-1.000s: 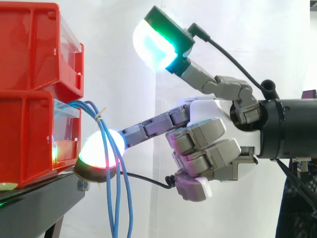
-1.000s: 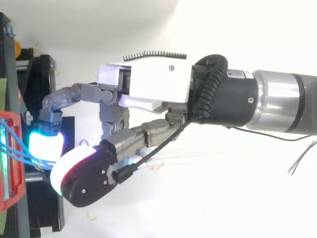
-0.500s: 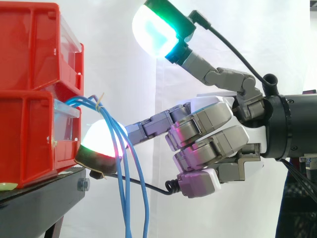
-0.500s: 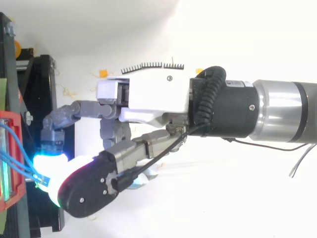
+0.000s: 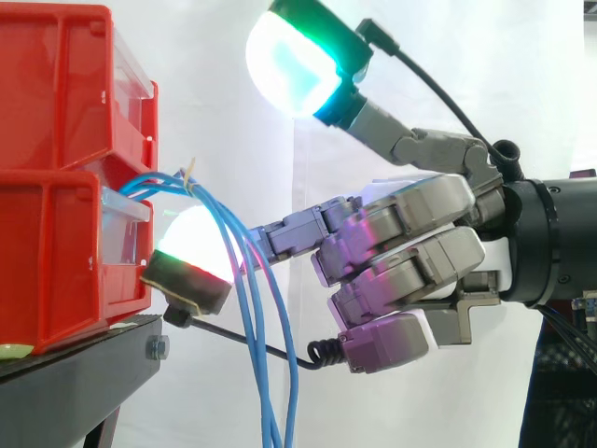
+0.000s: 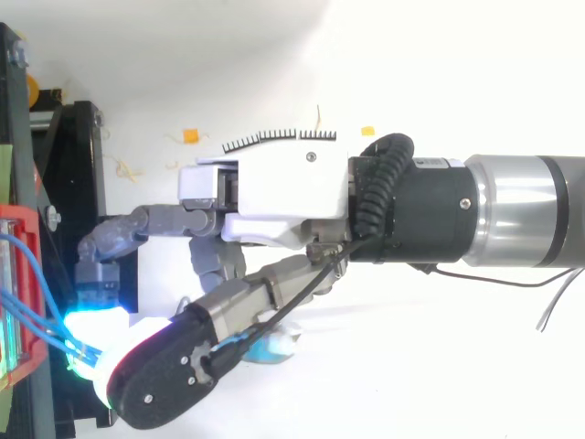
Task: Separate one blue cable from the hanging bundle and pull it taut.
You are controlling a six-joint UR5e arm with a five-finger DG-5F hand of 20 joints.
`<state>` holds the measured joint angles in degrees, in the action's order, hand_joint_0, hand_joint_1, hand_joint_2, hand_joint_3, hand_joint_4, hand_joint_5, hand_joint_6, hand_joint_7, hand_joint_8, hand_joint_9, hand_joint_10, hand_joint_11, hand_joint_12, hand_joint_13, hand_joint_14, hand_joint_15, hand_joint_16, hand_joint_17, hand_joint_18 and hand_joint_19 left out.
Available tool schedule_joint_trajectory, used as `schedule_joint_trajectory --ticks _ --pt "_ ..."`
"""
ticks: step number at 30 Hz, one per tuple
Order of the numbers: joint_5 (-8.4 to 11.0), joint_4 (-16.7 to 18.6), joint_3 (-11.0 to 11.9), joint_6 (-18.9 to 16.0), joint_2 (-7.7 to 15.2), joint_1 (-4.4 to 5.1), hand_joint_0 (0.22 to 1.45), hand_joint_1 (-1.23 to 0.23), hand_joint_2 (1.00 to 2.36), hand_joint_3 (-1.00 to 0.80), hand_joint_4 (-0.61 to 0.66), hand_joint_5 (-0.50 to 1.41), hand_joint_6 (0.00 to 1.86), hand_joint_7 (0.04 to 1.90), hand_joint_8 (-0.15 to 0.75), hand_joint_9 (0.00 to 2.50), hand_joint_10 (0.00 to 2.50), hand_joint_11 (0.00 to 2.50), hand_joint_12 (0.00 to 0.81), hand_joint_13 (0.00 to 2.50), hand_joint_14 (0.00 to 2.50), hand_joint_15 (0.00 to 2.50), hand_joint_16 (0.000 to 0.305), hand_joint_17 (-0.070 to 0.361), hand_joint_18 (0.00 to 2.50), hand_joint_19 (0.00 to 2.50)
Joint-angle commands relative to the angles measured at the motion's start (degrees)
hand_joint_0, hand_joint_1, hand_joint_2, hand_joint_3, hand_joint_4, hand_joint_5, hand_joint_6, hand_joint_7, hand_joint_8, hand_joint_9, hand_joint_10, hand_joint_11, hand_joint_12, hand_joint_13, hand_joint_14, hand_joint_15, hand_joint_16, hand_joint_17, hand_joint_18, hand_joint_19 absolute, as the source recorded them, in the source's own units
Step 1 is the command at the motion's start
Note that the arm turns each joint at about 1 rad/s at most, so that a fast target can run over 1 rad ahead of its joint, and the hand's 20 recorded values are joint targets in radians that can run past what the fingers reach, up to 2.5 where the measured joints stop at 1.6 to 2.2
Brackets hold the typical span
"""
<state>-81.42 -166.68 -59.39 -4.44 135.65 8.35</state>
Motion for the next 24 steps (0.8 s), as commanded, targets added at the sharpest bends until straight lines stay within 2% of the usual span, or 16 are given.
schedule_joint_trajectory --ticks 1,3,7,10,12,24 --pt "-0.05 0.0 0.0 0.0 0.0 0.0 0.51 -0.58 1.0 -0.5 0.18 0.1 0.5 1.24 0.207 2.02 0.03 1.13 0.342 1.9 0.02 1.52 0.075 0.169 1.76 0.59" --pt "0.04 0.0 0.0 0.0 0.0 0.0 0.56 -0.56 1.0 -0.5 0.17 0.12 0.5 1.25 0.173 2.12 0.03 1.09 0.319 1.93 0.02 1.54 0.071 0.16 1.77 0.63" --pt "0.04 0.0 0.0 0.0 0.0 0.0 0.62 -0.56 1.0 -0.5 0.19 0.13 0.5 1.26 0.169 2.16 0.03 1.05 0.308 1.97 0.02 1.55 0.068 0.153 1.77 0.65" --pt "-0.05 -0.4 -0.1 0.0 0.0 0.0 0.68 -0.64 1.0 -0.5 0.19 0.13 0.5 1.25 0.161 2.2 0.04 1.06 0.302 1.99 0.02 1.56 0.066 0.148 1.76 0.68" --pt "0.04 -0.6 -0.1 0.0 0.0 0.0 0.71 -0.7 1.01 -0.42 0.18 0.13 0.5 1.25 0.167 2.2 0.04 1.06 0.301 1.99 0.02 1.56 0.065 0.146 1.76 0.68" --pt "-0.05 -1.1 -0.2 0.0 0.0 0.0 0.72 -0.76 1.02 -0.17 0.17 0.14 0.5 1.25 0.169 2.16 0.03 1.0 0.312 1.99 0.02 1.54 0.065 0.147 1.74 0.66"
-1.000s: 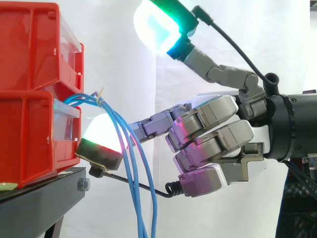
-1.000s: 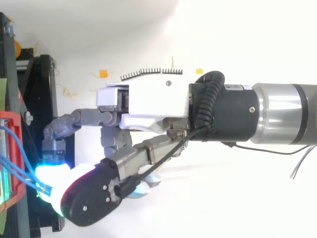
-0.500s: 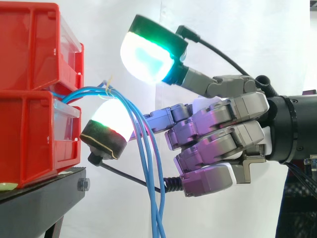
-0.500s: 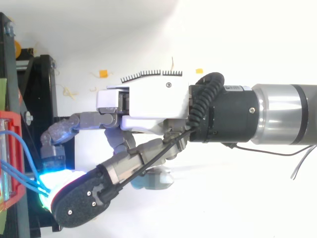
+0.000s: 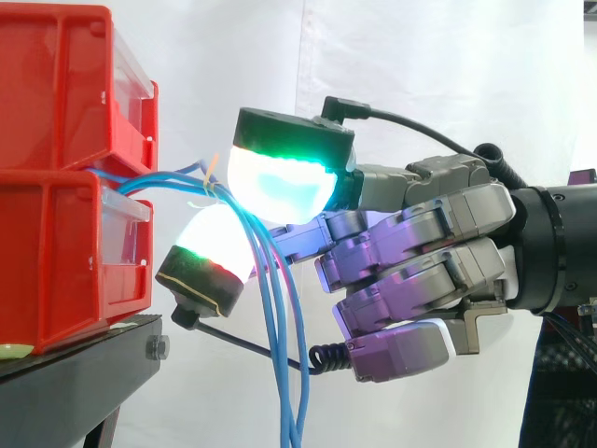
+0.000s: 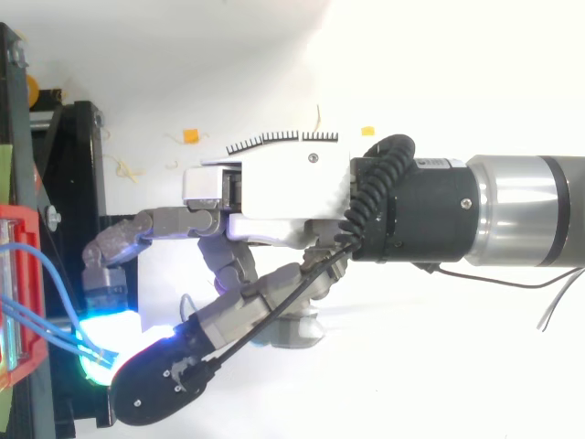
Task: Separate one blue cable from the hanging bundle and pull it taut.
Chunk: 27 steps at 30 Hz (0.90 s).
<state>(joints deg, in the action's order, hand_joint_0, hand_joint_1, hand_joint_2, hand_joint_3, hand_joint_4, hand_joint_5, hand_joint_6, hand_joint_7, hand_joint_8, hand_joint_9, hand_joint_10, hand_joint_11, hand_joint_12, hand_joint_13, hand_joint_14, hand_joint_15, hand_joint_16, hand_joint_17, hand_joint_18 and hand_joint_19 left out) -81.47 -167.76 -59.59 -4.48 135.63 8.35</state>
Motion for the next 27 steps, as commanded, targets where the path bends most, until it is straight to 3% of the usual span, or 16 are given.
schedule_joint_trajectory --ticks 1,7,13,17,18,19,22,24,27 --pt "0.0 0.0 0.0 -0.2 0.0 0.0 0.72 -0.76 1.02 -0.16 0.17 0.14 0.5 1.24 0.175 2.17 0.03 1.0 0.314 2.0 0.02 1.54 0.066 0.149 1.75 0.66" --pt "0.09 -0.2 0.0 -3.4 0.0 0.0 0.71 -0.8 1.02 -0.05 0.12 0.14 0.5 1.24 0.187 2.19 0.03 0.95 0.327 2.03 0.02 1.5 0.069 0.155 1.79 0.61" --pt "-0.62 -2.7 -0.1 -4.0 0.0 0.0 0.71 -0.82 1.02 -0.04 0.11 0.14 0.51 1.25 0.191 2.19 0.03 0.94 0.336 2.04 0.02 1.51 0.068 0.154 1.79 0.63" --pt "-2.9 -4.4 -0.1 -3.8 0.0 0.0 0.71 -0.82 1.02 -0.04 0.1 0.14 0.5 1.25 0.191 2.19 0.03 0.95 0.329 2.03 0.02 1.53 0.069 0.154 1.79 0.63" --pt "-5.89 -5.4 -0.1 -3.6 0.0 0.0 0.71 -0.82 1.02 -0.04 0.1 0.14 0.5 1.25 0.191 2.19 0.03 0.95 0.329 2.04 0.02 1.51 0.068 0.154 1.79 0.63" --pt "-7.47 -6.0 -0.1 -3.3 0.0 -0.09 0.71 -0.82 1.02 -0.04 0.1 0.14 0.51 1.25 0.192 2.19 0.03 0.96 0.326 2.04 0.02 1.52 0.068 0.154 1.79 0.63" --pt "-9.14 -7.7 -0.2 -2.5 -0.4 -0.35 0.71 -0.82 1.02 -0.03 0.1 0.14 0.5 1.25 0.191 2.19 0.03 0.96 0.329 2.04 0.02 1.52 0.068 0.153 1.79 0.63" --pt "-9.23 -8.4 -0.2 -1.8 -0.5 -0.44 0.71 -0.82 1.02 -0.04 0.11 0.14 0.5 1.25 0.19 2.19 0.03 0.95 0.326 2.03 0.02 1.51 0.068 0.153 1.78 0.64" --pt "-9.32 -10.3 -1.2 0.4 -2.7 -0.44 0.71 -0.82 1.02 -0.04 0.11 0.14 0.51 1.25 0.191 2.19 0.03 0.97 0.326 2.03 0.02 1.52 0.068 0.153 1.78 0.63"
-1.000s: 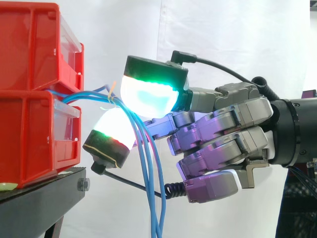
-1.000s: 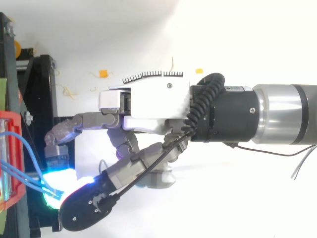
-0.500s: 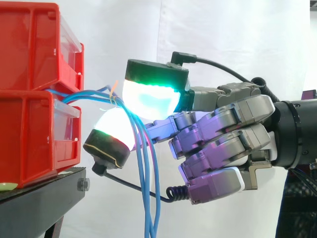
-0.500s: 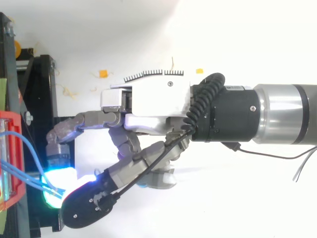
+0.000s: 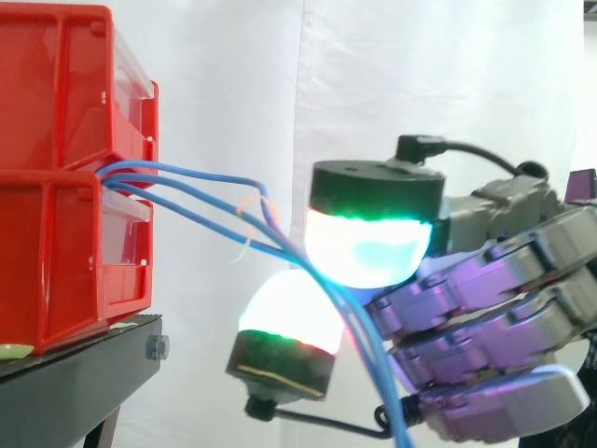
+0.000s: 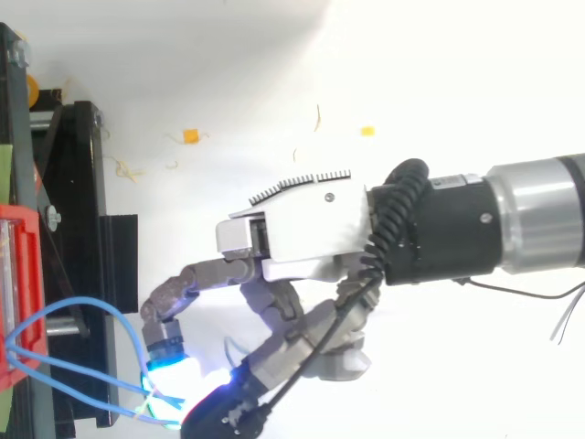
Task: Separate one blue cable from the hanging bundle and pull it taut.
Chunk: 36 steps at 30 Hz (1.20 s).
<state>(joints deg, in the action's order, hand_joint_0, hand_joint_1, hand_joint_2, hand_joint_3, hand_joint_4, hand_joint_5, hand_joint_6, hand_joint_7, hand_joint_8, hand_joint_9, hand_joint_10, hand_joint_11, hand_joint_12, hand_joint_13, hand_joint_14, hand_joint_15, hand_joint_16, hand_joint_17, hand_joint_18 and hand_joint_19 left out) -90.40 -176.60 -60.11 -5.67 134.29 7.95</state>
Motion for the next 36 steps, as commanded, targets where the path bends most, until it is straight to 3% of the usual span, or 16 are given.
schedule_joint_trajectory --ticks 1,7,27,33,36 --pt "-0.3 -1.7 -1.0 1.7 -1.7 -0.13 0.71 -0.82 1.02 -0.04 0.11 0.14 0.51 1.25 0.195 2.19 0.03 0.96 0.326 2.03 0.02 1.52 0.068 0.153 1.78 0.63" --pt "-0.3 -3.4 -2.3 1.9 -4.2 -0.39 0.71 -0.82 1.02 -0.04 0.11 0.14 0.5 1.26 0.187 2.19 0.03 0.96 0.326 2.03 0.02 1.53 0.068 0.153 1.78 0.64" --pt "-0.48 -3.5 -2.1 0.2 -4.3 -0.39 0.71 -0.82 1.02 -0.1 0.12 0.14 0.5 1.26 0.177 2.19 0.03 0.98 0.313 2.02 0.02 1.53 0.066 0.148 1.76 0.66" --pt "-0.56 -3.4 -2.1 -2.3 -4.2 -0.39 0.71 -0.81 1.02 -0.1 0.13 0.14 0.5 1.26 0.172 2.19 0.03 0.99 0.309 2.02 0.02 1.54 0.065 0.147 1.75 0.67" --pt "-0.56 -3.5 -2.1 -5.8 -4.2 -0.39 0.71 -0.81 1.02 -0.1 0.13 0.14 0.5 1.26 0.175 2.19 0.03 0.98 0.319 2.03 0.02 1.53 0.065 0.147 1.75 0.67"
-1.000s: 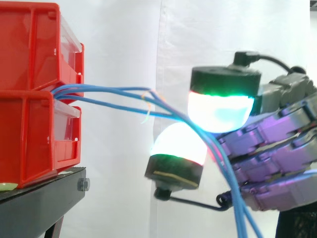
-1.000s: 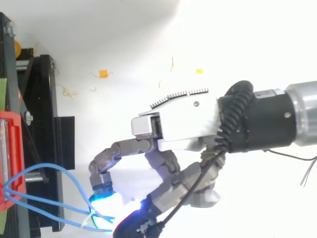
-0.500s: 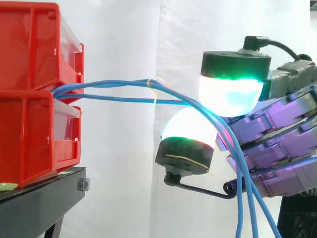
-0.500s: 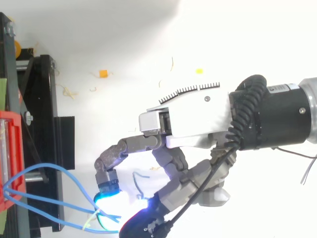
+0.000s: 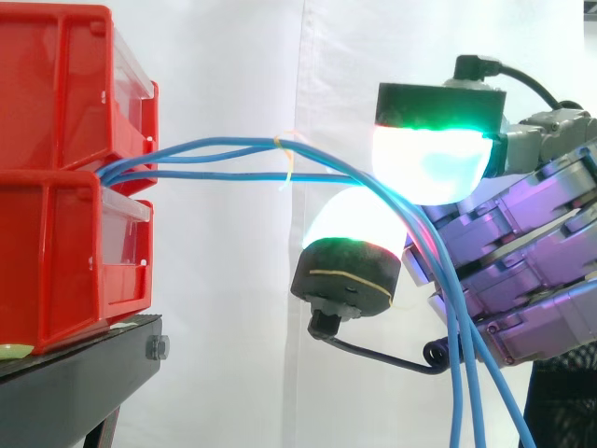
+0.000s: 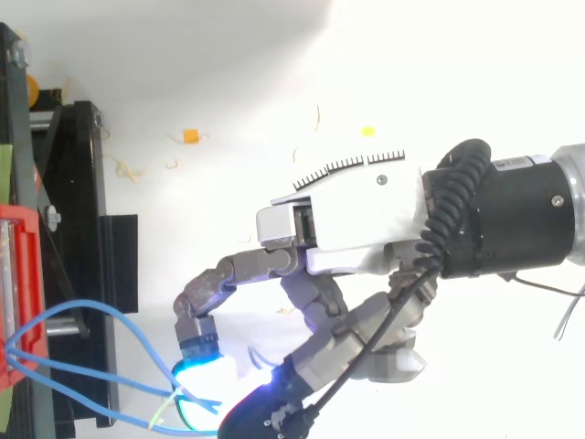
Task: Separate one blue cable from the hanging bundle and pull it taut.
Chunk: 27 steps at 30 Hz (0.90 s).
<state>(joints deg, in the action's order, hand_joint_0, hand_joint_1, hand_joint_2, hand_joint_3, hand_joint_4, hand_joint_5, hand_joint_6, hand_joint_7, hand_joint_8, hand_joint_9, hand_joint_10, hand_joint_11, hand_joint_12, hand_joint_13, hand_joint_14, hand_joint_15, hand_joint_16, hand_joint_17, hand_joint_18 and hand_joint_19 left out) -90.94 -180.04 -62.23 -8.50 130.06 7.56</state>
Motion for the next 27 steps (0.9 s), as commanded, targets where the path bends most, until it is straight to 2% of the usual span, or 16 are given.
schedule_joint_trajectory --ticks 1,2,5,10,11,15,24,27 --pt "-0.02 -0.1 -0.1 -3.8 0.0 0.0 0.71 -0.81 1.02 -0.1 0.13 0.14 0.5 1.25 0.175 2.19 0.03 0.98 0.308 2.03 0.02 1.53 0.065 0.147 1.75 0.67" --pt "-0.11 -0.1 0.0 -6.3 0.0 0.0 0.71 -0.81 1.02 -0.1 0.13 0.14 0.5 1.25 0.175 2.18 0.03 0.99 0.31 2.02 0.02 1.55 0.065 0.147 1.75 0.67" --pt "-0.29 -0.2 -0.1 -8.5 0.0 -0.09 0.71 -0.81 1.02 -0.1 0.13 0.14 0.5 1.26 0.18 2.18 0.03 0.99 0.316 2.02 0.02 1.54 0.065 0.146 1.75 0.68" --pt "-1.61 -0.2 -0.1 -10.1 0.0 -0.36 0.71 -0.8 1.02 -0.1 0.13 0.14 0.5 1.25 0.171 2.18 0.03 0.99 0.308 2.02 0.02 1.54 0.065 0.145 1.75 0.67" --pt "-2.31 -0.2 -0.1 -10.1 0.0 -0.53 0.71 -0.8 1.02 -0.1 0.13 0.14 0.5 1.25 0.174 2.18 0.03 0.99 0.307 2.02 0.02 1.55 0.065 0.146 1.75 0.67" --pt "-3.01 -0.8 -0.1 -10.0 0.0 -0.71 0.71 -0.8 1.02 -0.1 0.13 0.14 0.5 1.25 0.179 2.18 0.03 0.99 0.307 2.02 0.02 1.54 0.065 0.146 1.75 0.67" --pt "-2.84 -0.7 -0.2 -7.9 0.0 -0.71 0.71 -0.81 1.02 -0.13 0.11 0.14 0.5 1.26 0.182 2.18 0.03 0.99 0.307 2.02 0.02 1.55 0.065 0.146 1.74 0.68" --pt "-2.75 -0.7 -0.2 -5.7 0.0 -0.71 0.71 -0.81 1.02 -0.17 0.11 0.14 0.5 1.26 0.177 2.18 0.03 0.99 0.312 2.01 0.02 1.55 0.064 0.144 1.74 0.68"
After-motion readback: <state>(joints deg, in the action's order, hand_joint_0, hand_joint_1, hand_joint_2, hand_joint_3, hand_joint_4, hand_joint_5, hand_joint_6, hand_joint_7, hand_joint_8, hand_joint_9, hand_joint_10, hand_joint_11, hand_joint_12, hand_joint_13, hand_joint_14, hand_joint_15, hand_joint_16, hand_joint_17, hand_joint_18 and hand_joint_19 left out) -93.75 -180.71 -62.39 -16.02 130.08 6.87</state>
